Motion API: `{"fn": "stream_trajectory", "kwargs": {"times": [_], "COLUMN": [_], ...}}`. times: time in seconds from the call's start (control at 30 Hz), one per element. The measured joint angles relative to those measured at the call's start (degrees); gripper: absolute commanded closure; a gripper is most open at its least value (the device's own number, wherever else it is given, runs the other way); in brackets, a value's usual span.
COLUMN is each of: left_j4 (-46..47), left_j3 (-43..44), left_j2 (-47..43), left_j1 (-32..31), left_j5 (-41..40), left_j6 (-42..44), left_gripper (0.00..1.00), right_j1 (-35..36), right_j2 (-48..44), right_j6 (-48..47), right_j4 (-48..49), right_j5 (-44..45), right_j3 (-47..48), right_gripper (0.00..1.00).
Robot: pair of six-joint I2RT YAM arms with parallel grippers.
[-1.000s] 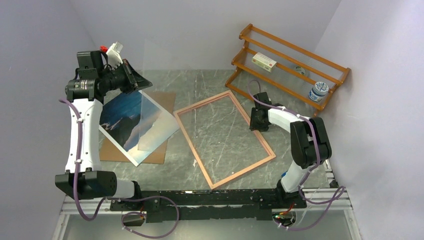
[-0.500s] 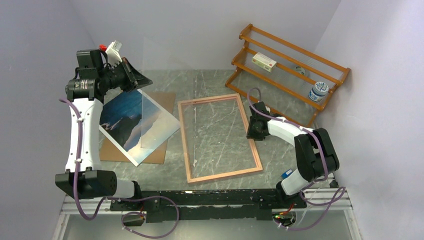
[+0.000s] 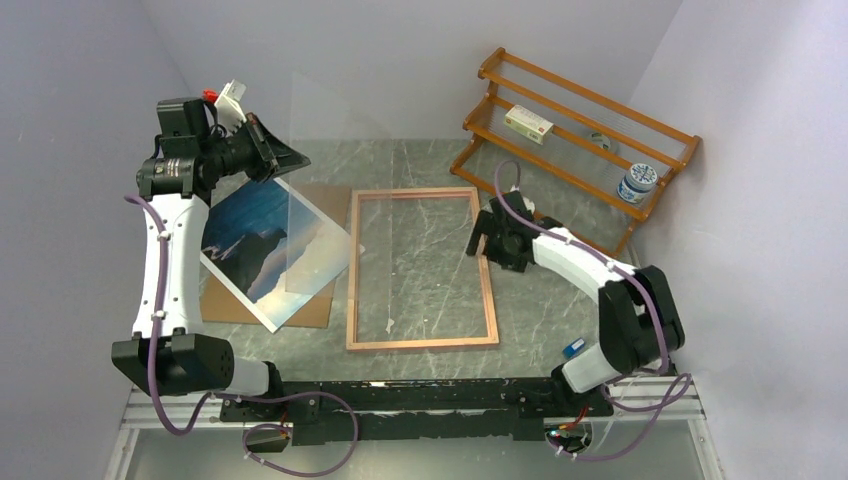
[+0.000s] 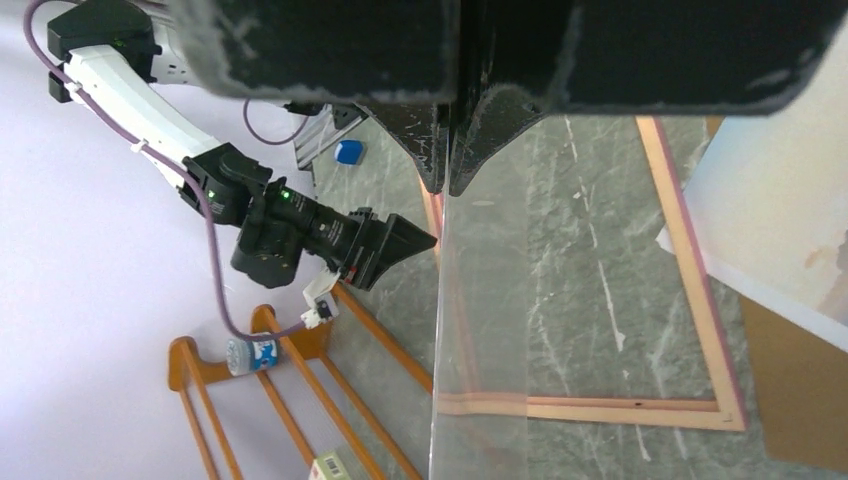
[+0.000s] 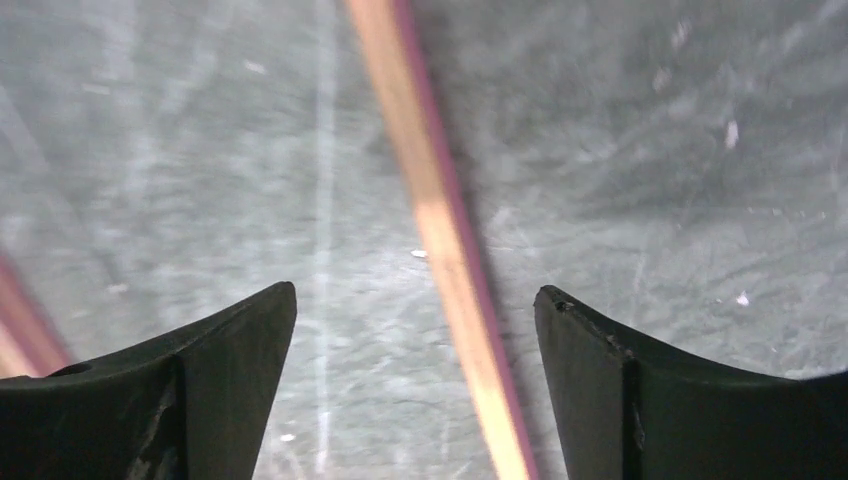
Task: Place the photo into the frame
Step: Adjust the photo frame at the center of the board, then place the photo frame item in the photo frame.
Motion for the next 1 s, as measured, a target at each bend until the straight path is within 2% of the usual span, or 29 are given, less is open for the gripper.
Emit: {"fn": "stream_trajectory", "kwargs": {"times": [0.17,0.43,0.6,0.83,1.0], "left_j4": [3.4,10.9,19.3,34.4,40.0], "left_j3": [-0.1,-0.1,-0.1,-0.7,-0.7], "left_j2": [0.0,-0.1,-1.1,-4.4,-5.2], "left_j1": [0.0,0.0,-0.1,-0.3,-0.3], "left_j5": [3.7,12.1,17.6,22.6,24.3], "left_j6": [-2.4,-8.4,-15.6,-27.7,-32.8], "left_gripper": [0.97,0.98,0.98,0.98,0.97], "right_j1": [-1.0,-3.0,-3.1,-3.1,-3.1], "right_j2": [-5.8,-14.2,-12.8,-10.3,-10.2], "right_j6": [-1.3,2.3,8.8,18.0,23.8], "right_j4": [1.7,18.8,30.0,45.1,57.4], "right_j5": [-4.9,-22.0,-30.9,-38.9,-43.3], "right_j3": [5.9,6.8,7.0,5.4,3.4], "right_gripper": [0.01,0.01,0.01,0.01,0.09]}}
